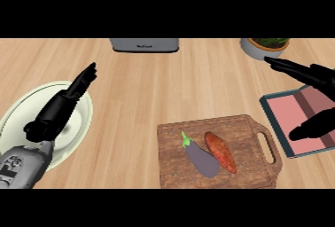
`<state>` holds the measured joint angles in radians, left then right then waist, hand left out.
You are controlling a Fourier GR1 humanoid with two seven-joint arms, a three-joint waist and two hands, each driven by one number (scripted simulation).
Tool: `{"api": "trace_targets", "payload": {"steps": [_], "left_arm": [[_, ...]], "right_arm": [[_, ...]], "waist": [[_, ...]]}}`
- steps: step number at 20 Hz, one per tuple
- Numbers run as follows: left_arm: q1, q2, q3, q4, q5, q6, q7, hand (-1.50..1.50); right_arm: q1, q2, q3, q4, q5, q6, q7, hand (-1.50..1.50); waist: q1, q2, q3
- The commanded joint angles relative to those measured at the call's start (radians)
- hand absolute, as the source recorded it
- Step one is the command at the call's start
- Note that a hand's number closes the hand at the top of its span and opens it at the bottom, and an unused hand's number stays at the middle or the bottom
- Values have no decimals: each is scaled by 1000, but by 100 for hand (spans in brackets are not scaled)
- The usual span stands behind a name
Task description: Pick the sweet potato from the cutting board and place it in the cardboard box
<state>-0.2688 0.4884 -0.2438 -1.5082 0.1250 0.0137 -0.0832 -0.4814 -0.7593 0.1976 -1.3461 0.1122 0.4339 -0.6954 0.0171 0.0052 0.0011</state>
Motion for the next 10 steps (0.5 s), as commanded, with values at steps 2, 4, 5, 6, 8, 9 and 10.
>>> {"api": "trace_targets", "payload": {"steps": [2, 4, 5, 6, 8, 9, 10], "left_arm": [[2, 0, 3, -34, -9, -2, 25, 0], [51, -12, 5, 6, -24, 5, -50, 0], [10, 5, 30, 22, -4, -15, -12, 0], [53, -46, -15, 8, -55, 36, -37, 0], [32, -22, 19, -5, -30, 13, -2, 0], [-12, -21, 26, 9, -22, -3, 24, 0], [58, -14, 20, -49, -13, -8, 24, 0]], "right_arm": [[-36, -85, 112, -60, 193, 31, -34, -150], [-51, -99, 170, -176, 230, 54, 53, -150], [-37, -151, 169, -217, 241, 80, 45, -150], [-18, -122, 198, -234, 285, 44, 65, -150], [8, -127, 236, -336, 309, 76, 144, -150], [-4, -90, 265, -387, 328, 80, 211, -150], [-17, -145, 236, -396, 333, 116, 200, -150]], "waist": [[0, -6, -1], [-9, -10, -3], [-24, -11, -3], [-19, -9, -2], [-25, -12, -2], [-28, -11, -2], [-18, -12, -2]]}}
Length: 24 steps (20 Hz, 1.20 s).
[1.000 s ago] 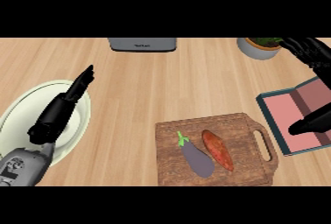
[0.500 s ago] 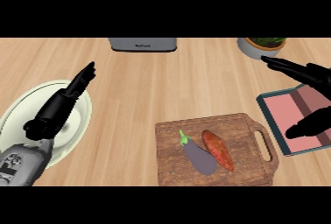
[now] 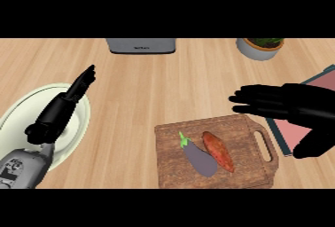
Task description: Pick the sweet potato from the cutting board and place it in the cardboard box
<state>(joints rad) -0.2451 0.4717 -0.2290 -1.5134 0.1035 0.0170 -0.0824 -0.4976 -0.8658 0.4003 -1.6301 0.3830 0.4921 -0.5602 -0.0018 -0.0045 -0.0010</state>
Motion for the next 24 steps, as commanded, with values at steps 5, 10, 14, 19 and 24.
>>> {"api": "trace_targets", "payload": {"steps": [5, 10, 14, 19, 24], "left_arm": [[19, 8, 51, 5, -3, -47, -31, 0], [-4, -28, 59, 11, -27, -60, 8, 0], [64, -10, 101, 13, -31, -92, -79, 0], [30, -94, 69, -17, -105, -73, 4, 0], [21, -86, 125, -94, -78, -118, 97, 0]], "right_arm": [[46, 79, 111, -269, 165, 95, 315, -150], [60, 151, 139, -307, 234, 197, 416, -150], [224, 160, 173, -370, 310, 165, 449, -150], [209, 180, 121, -328, 416, 180, 378, -150], [218, 307, 160, -288, 524, 141, 410, -150]], "waist": [[-1, 1, 0], [2, 4, 0], [-2, 3, 1], [2, 4, 1], [5, 4, 1]]}}
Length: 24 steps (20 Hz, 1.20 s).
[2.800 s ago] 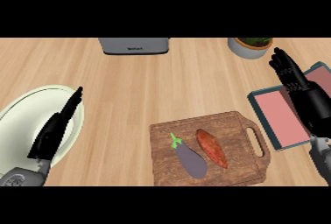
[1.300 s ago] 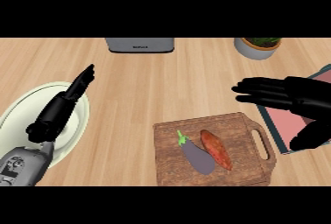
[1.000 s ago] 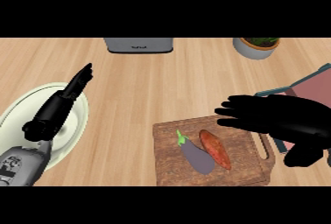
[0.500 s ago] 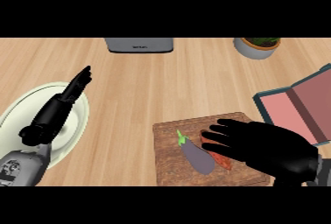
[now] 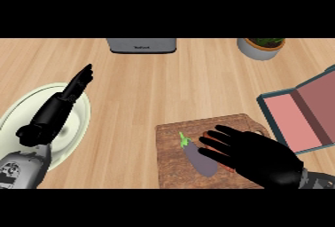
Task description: Pick the sweet potato from the cutting board and place it in the cardboard box
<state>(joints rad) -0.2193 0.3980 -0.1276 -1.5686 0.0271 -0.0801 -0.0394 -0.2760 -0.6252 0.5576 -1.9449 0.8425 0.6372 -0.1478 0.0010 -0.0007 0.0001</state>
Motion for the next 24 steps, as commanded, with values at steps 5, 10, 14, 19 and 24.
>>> {"api": "trace_targets", "payload": {"steps": [5, 10, 14, 19, 24], "left_arm": [[5, -14, 64, 19, -24, -78, -32, 0], [11, -37, 76, -14, -32, -84, 6, 0], [70, -36, 97, -1, -55, -114, -56, 0], [13, -111, 71, -26, -111, -76, 8, 0], [7, -107, 114, 60, -126, -113, -76, 0]], "right_arm": [[-34, 132, -1, 75, 126, 48, -14, -150], [-13, 132, 22, 217, 258, -88, -83, -150], [44, 149, 11, 176, 302, -95, -82, -150], [50, 186, -1, 277, 337, -134, -173, -150], [3, 229, -42, 388, 377, -159, -235, -150]], "waist": [[2, 1, 0], [4, 1, 0], [2, 0, 0], [0, 1, 0], [1, 1, 0]]}}
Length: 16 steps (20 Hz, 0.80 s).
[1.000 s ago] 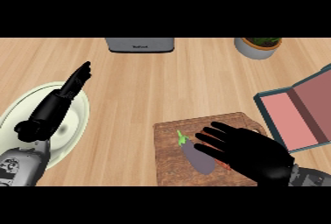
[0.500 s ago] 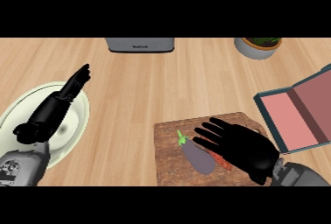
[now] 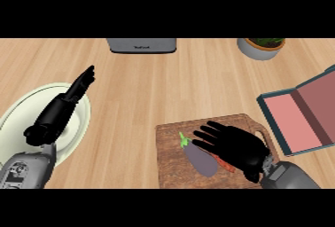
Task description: Pick the sweet potato from the cutting board and place it in the cardboard box
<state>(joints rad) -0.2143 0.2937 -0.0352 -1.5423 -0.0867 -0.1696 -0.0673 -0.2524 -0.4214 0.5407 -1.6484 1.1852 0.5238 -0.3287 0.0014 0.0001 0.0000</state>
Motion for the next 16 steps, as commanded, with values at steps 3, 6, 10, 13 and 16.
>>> {"api": "trace_targets", "payload": {"steps": [3, 6, 10, 13, 16], "left_arm": [[-43, -16, 34, 91, -28, -25, -59, 0], [-33, -13, 49, 34, -14, -45, 22, 0], [-16, -68, 13, 44, -65, -15, -21, 0], [26, -57, 36, -48, -54, -36, 15, 0], [29, -64, 31, -20, -72, -33, -5, 0]], "right_arm": [[19, 23, -31, 62, 88, -62, -24, -150], [38, 60, -26, 121, 134, -107, -14, -150], [4, 111, -44, 164, 153, -61, -15, -150], [2, 111, -62, 232, 171, -118, -88, -150], [2, 112, -40, 252, 182, -184, -152, 150]], "waist": [[-3, 0, 0], [-1, 0, 0], [-2, 0, 0], [1, 0, 0], [1, 0, 0]]}}
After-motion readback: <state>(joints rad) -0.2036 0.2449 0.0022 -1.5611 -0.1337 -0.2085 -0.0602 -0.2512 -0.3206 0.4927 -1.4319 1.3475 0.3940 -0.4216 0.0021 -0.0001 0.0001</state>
